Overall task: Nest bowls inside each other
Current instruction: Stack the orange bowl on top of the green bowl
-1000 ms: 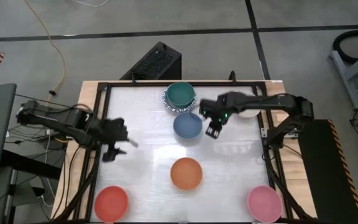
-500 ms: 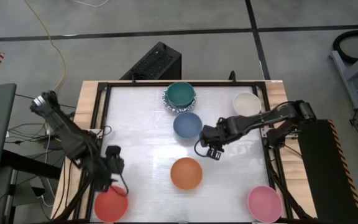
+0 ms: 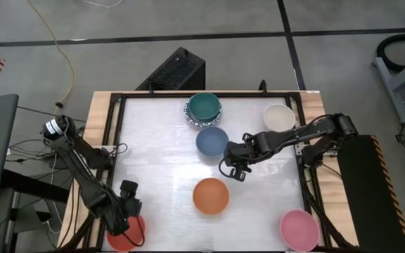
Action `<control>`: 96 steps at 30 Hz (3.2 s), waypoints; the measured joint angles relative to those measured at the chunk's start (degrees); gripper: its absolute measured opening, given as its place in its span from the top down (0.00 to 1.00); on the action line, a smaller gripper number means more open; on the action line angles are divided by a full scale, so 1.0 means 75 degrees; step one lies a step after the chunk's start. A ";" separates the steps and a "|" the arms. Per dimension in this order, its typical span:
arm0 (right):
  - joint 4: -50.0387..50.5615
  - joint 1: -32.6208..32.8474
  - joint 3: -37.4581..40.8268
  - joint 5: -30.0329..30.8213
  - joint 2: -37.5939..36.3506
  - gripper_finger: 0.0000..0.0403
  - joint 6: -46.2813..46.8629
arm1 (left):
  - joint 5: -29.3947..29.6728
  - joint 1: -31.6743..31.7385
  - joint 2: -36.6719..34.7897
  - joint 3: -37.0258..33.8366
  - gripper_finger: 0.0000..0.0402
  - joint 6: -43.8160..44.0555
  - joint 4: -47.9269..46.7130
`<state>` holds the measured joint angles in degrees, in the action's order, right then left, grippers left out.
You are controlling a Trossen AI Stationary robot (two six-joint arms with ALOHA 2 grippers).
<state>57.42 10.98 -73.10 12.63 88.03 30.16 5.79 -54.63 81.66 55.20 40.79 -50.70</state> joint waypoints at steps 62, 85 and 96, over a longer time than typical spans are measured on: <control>-0.2855 -0.0589 0.0003 0.3283 0.0006 0.60 -0.0246 | 0.9529 0.2858 0.0117 0.0906 1.00 -0.1737 -0.2544; -0.7004 0.0204 0.0003 0.4766 0.0067 0.60 -0.3942 | 1.1230 0.5724 -0.0059 0.0857 1.00 0.2269 -0.2823; -0.6872 0.0163 0.0006 0.4795 0.0245 0.60 -0.3676 | 0.7797 0.6874 -0.0062 0.1689 1.00 -0.3819 0.0633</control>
<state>5.88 12.21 -73.06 48.60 89.86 2.59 64.26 -3.07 81.20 67.86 12.15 -45.95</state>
